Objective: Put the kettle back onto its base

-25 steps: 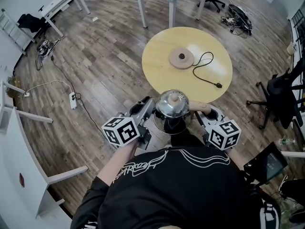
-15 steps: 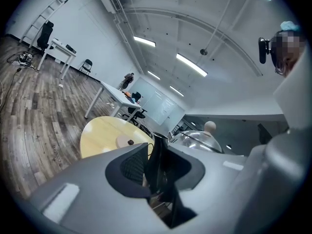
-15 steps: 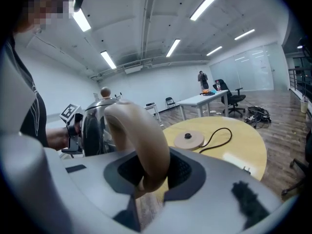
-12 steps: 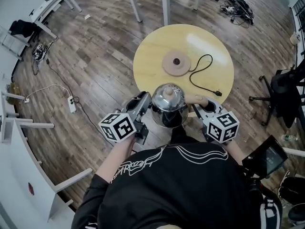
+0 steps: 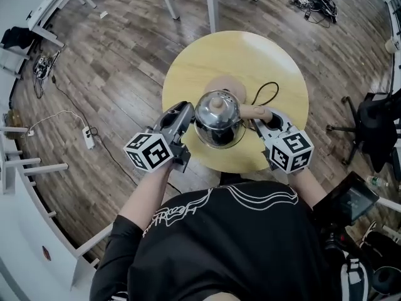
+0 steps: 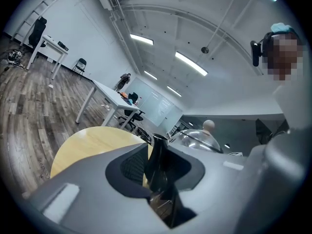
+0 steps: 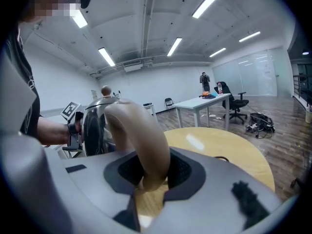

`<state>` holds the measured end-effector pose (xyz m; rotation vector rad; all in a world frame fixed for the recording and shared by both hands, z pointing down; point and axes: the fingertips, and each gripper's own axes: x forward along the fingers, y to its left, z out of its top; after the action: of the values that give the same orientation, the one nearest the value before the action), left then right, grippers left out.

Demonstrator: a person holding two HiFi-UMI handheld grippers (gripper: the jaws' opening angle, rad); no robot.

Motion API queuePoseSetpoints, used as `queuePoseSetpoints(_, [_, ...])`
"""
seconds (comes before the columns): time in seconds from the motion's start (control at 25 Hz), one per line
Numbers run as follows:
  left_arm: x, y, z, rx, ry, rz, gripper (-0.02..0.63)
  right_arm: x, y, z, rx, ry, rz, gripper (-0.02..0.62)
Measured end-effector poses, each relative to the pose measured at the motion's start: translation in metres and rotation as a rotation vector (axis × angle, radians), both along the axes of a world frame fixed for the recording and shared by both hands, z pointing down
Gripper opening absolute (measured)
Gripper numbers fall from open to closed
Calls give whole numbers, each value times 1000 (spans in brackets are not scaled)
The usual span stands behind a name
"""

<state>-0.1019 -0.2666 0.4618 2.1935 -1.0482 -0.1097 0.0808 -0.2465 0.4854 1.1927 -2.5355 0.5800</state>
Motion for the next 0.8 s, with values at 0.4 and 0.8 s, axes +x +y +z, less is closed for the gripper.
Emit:
queuePoseSetpoints(0.4, [15, -78, 14, 71, -24, 10, 74, 14, -80, 16, 77, 6, -16, 98])
queuePoseSetpoints(0.8, [29, -105, 32, 138, -81, 35, 58, 24, -109, 42, 80, 66, -6, 98])
